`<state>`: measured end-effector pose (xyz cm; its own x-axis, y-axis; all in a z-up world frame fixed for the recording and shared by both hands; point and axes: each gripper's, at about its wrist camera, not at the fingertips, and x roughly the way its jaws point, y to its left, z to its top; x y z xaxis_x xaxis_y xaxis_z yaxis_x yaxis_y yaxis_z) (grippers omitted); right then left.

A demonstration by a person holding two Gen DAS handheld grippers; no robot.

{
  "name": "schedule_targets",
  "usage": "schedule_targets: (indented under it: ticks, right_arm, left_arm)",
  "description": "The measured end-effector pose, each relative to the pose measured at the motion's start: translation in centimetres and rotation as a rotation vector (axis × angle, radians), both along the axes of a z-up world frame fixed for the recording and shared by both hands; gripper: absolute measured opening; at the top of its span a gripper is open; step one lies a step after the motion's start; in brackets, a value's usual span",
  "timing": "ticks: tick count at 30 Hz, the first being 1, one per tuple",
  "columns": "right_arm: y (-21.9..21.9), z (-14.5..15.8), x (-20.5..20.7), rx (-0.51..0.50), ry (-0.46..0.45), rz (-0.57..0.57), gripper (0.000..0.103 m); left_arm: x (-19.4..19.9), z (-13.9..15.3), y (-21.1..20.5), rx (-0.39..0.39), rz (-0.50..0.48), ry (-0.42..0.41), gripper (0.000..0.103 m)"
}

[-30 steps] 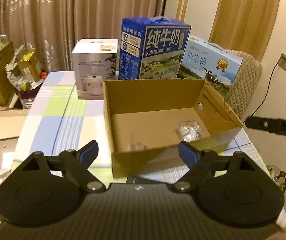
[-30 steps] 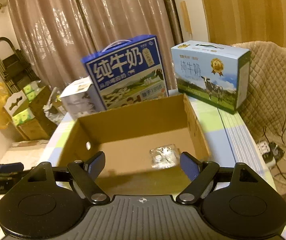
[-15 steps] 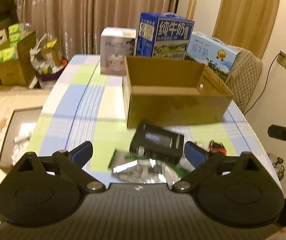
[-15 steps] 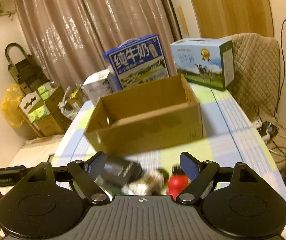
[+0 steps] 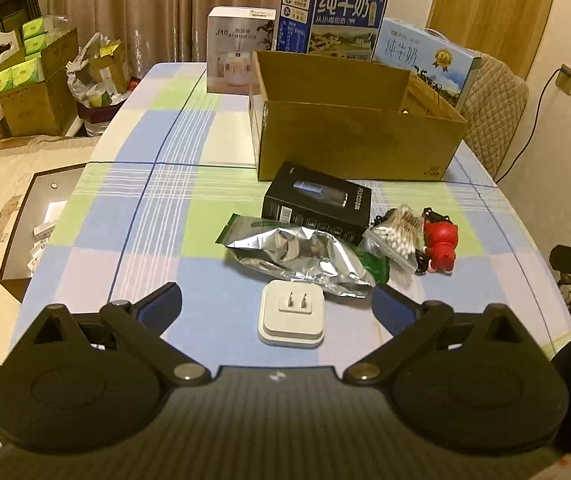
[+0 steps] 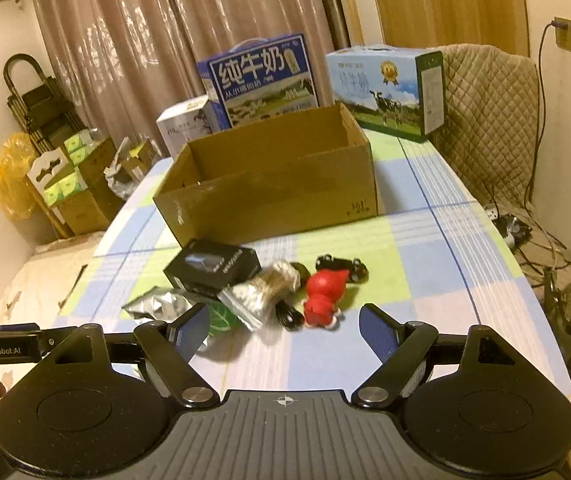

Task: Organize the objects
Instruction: 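Withdraw both tools from the box back over the table, then grasp the white plug adapter with the left tool while the right tool grasps the red figurine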

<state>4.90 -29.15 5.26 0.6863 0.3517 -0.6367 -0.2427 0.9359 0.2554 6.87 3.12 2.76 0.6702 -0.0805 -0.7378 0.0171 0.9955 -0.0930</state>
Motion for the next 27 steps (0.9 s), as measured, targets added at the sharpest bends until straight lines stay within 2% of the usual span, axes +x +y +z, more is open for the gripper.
schedule_targets:
  ticks: [4, 13, 17, 27]
  right_arm:
    - [-0.4, -0.7, -0.3, 0.0, 0.013, -0.01, 0.079]
    - [-0.5, -1.6, -0.3, 0.007, 0.035, -0.018, 0.079]
    - [-0.4, -2.2, 0.0, 0.01, 0.047, -0.019, 0.079]
    - [-0.6, -4.0, 1.4, 0.011, 0.081, -0.034, 0.079]
  left_arm:
    - [-0.1, -0.6, -0.2, 0.024, -0.004, -0.002, 0.099]
    - [0.3, -2.2, -0.3, 0.01, -0.017, 0.034, 0.099]
    - [0.6, -3.1, -0.7, 0.027, -0.034, 0.048, 0.099]
    - [2.8, -5.8, -1.5, 0.02, -0.051, 0.096, 0.098]
